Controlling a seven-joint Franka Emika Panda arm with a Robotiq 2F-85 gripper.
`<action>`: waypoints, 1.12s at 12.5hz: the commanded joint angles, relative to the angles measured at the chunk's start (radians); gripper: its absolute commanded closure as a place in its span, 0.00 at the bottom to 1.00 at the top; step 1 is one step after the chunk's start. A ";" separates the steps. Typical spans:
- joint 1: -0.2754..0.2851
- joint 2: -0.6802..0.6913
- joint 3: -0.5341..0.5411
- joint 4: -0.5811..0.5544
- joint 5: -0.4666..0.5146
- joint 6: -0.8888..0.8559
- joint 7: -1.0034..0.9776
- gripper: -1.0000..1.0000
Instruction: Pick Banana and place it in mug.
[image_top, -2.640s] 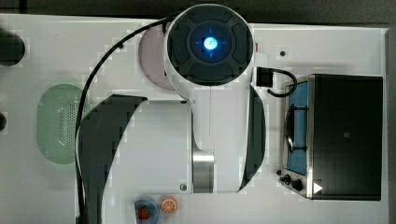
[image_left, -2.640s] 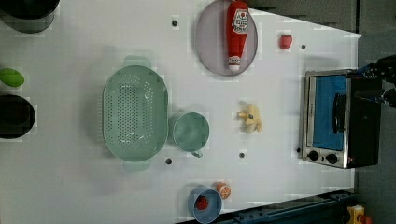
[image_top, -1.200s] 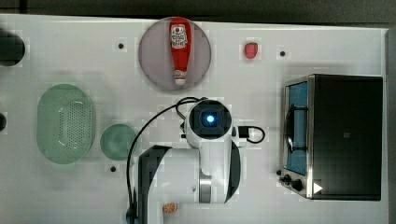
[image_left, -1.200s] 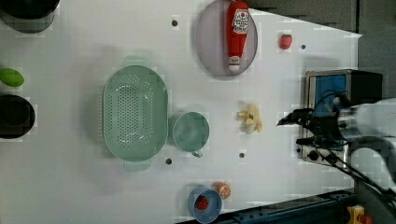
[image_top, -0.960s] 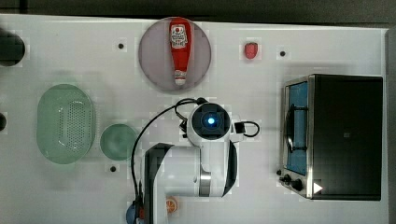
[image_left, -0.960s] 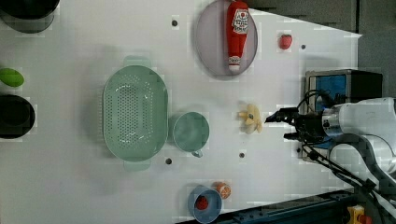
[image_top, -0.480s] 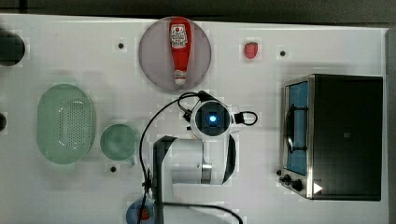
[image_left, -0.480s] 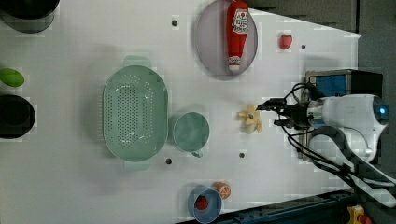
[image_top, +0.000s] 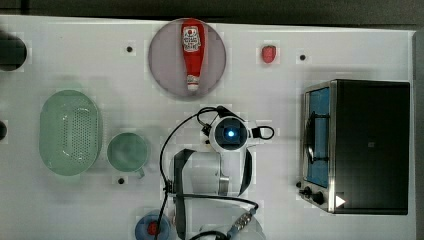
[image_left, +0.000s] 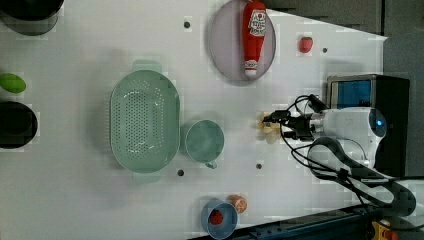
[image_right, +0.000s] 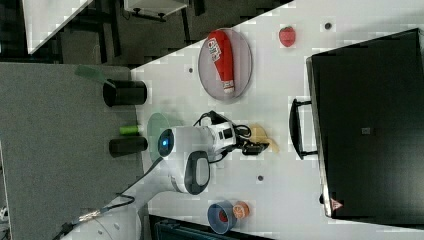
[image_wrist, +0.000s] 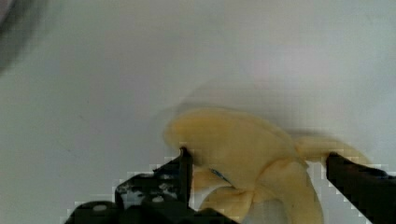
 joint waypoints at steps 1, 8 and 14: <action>0.010 0.017 -0.003 0.003 -0.004 0.041 -0.028 0.28; 0.010 -0.061 -0.008 0.002 -0.004 0.052 -0.028 0.63; 0.007 -0.404 -0.013 0.037 -0.004 -0.334 -0.027 0.63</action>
